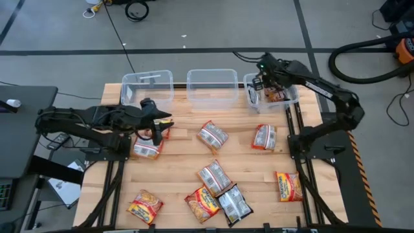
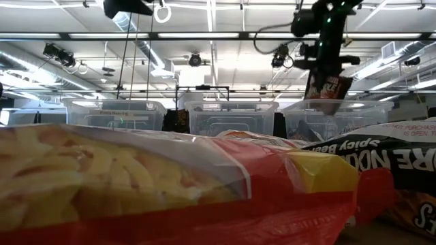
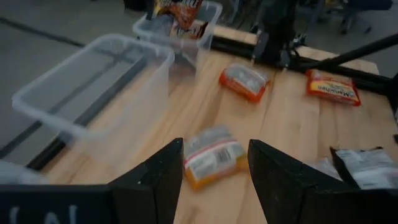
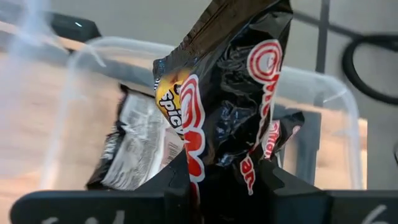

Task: Sort Maruchan noodles
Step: Put the black noodle pack into the top right transparent bin

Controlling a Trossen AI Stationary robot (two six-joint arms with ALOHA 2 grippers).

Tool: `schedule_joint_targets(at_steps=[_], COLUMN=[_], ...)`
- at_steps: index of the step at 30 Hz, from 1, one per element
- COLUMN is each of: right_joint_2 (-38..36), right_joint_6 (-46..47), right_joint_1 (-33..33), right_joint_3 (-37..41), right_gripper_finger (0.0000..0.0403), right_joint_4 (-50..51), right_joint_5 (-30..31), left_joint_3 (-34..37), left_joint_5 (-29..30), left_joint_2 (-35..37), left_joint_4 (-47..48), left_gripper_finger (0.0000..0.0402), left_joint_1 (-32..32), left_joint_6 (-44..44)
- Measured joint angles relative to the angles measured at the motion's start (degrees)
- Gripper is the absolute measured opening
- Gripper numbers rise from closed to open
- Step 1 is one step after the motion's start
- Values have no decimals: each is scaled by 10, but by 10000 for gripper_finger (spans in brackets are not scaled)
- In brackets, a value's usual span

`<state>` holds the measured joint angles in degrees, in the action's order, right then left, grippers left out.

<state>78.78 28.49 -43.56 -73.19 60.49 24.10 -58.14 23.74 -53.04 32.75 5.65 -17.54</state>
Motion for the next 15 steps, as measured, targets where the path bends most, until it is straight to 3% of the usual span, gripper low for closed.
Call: schedule_joint_targets(at_steps=[7,15], right_joint_2=[84,153], right_joint_6=[45,80], right_joint_1=[-6,-12], right_joint_3=[0,10], right_gripper_finger=[85,85], right_joint_4=[19,20], right_joint_5=[-2,15], left_joint_3=[0,-19], left_joint_5=[-91,-106], left_joint_2=[13,14], left_joint_4=[79,108], left_gripper_finger=[183,183], left_joint_1=[-37,-42], left_joint_6=[-58,-39])
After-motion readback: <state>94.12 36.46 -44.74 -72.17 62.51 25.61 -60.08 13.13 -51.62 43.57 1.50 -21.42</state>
